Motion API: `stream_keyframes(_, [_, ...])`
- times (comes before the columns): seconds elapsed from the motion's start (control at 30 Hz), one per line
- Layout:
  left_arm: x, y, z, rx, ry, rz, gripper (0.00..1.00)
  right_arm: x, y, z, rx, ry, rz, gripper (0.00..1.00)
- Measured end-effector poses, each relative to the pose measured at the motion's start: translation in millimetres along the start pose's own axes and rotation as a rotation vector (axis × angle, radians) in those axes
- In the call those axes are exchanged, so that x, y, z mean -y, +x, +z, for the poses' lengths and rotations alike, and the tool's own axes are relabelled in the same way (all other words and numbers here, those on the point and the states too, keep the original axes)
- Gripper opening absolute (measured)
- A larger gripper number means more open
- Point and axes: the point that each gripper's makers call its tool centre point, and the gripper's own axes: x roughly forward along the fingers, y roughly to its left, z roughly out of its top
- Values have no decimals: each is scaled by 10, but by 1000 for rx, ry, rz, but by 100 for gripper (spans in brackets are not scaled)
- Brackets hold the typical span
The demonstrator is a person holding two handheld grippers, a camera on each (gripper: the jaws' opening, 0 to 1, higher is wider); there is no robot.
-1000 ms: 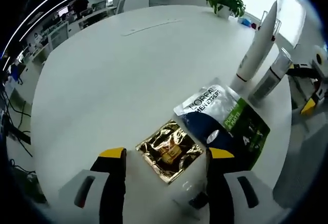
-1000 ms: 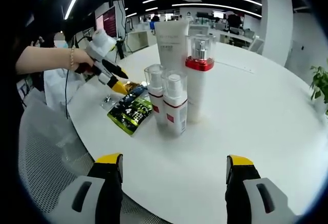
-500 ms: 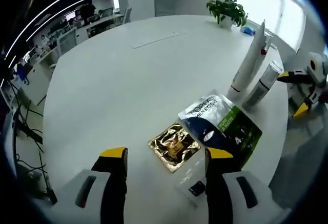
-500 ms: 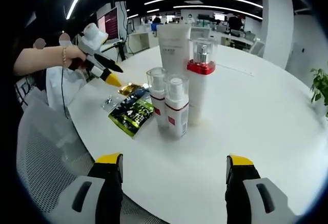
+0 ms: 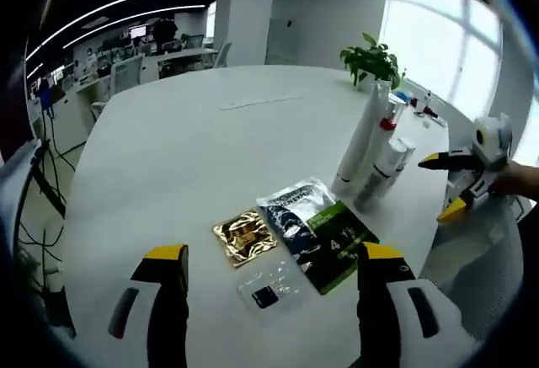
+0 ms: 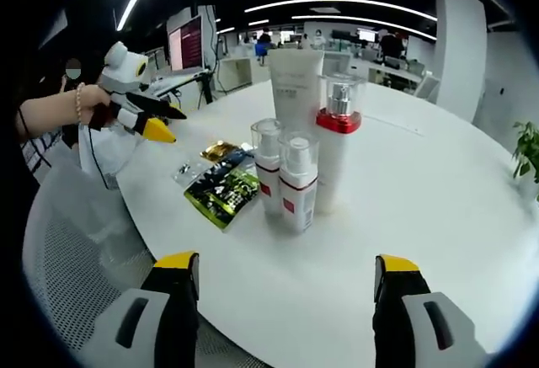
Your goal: Arrange the skincare products in the storage area until every visible bottle or jar stands upright without overlapping.
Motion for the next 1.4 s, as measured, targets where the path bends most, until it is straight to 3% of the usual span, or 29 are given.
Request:
stream_keyframes(0.27, [219, -365, -29, 98, -16, 23, 84, -6, -59, 98, 46, -26, -3, 93])
stream_keyframes(0.43, [340, -492, -211, 90, -8, 38, 89, 102, -179, 236, 130, 56, -28, 99])
stream_keyframes(0.63, [456, -583, -256, 125, -19, 54, 97, 9, -352, 313, 172, 78, -4, 99])
stream_keyframes(0.7, [432, -574, -272, 95, 16, 75, 99, -31, -352, 308, 177, 67, 5, 99])
stream_keyframes(0.87, [400, -539, -230, 132, -31, 77, 99, -85, -310, 272, 152, 32, 14, 99])
stream_keyframes(1.0, [424, -540, -234, 121, -16, 96, 99, -131, -287, 250, 133, -4, 21, 99])
stream_keyframes(1.4, [413, -527, -236, 125, -28, 80, 99, -133, -289, 252, 127, -3, 9, 99])
